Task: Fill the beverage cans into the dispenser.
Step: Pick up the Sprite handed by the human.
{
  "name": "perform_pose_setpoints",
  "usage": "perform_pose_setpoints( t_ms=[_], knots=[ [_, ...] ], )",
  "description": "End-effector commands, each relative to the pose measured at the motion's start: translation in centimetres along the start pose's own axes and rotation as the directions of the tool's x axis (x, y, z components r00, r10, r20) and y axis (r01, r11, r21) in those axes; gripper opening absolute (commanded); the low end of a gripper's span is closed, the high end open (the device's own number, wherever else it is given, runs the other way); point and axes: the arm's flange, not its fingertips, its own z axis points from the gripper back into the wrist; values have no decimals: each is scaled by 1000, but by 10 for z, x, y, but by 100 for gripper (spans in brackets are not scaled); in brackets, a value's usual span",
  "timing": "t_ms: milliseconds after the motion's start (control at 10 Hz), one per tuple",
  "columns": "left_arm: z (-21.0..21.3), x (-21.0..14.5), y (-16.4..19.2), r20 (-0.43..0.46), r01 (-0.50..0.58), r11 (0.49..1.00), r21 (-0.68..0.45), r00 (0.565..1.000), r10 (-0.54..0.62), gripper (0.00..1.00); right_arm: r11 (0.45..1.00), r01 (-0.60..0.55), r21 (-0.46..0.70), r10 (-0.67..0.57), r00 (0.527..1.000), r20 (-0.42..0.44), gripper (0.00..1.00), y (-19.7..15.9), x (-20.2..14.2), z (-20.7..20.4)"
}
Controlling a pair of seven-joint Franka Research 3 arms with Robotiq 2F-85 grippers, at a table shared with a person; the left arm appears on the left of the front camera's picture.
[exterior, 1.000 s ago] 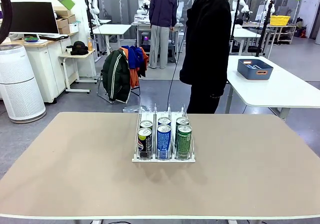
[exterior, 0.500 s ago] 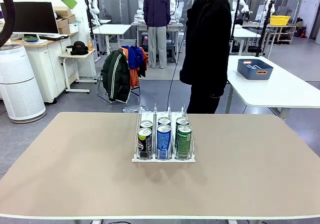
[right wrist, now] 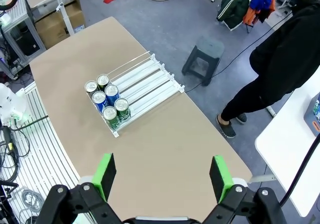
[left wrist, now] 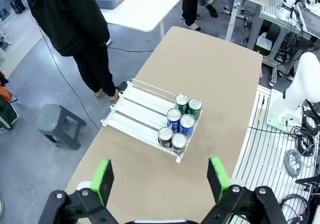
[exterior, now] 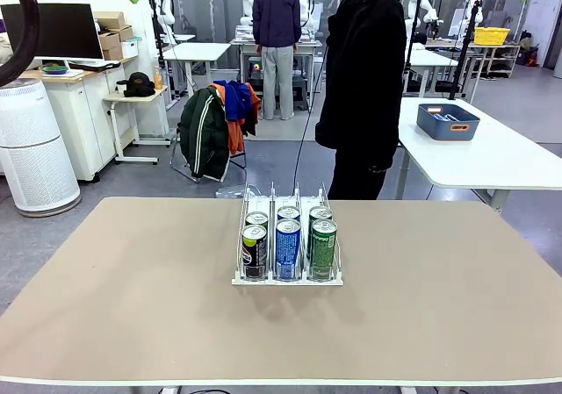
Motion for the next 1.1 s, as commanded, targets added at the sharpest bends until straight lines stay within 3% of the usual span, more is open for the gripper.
perform_pose_setpoints(
  t_ms=[0,200,600,700,1000],
  knots=[
    [4,0,4,17,-18,1000,-26,1000,19,100,1000,31,5,-31,999,27,100,12,1,2],
    [6,2,3,19,-10,1000,-7,1000,10,100,999,43,-20,-42,998,36,100,16,4,3],
    [7,-3,8,2,-29,997,65,1000,29,100,998,38,48,-40,999,35,100,18,12,0],
    [6,2,2,10,-1,1000,11,1000,0,100,1000,26,6,-26,999,32,100,14,8,8],
    [6,2,2,10,-1,1000,11,1000,0,100,1000,26,6,-26,999,32,100,14,8,8]
  ],
)
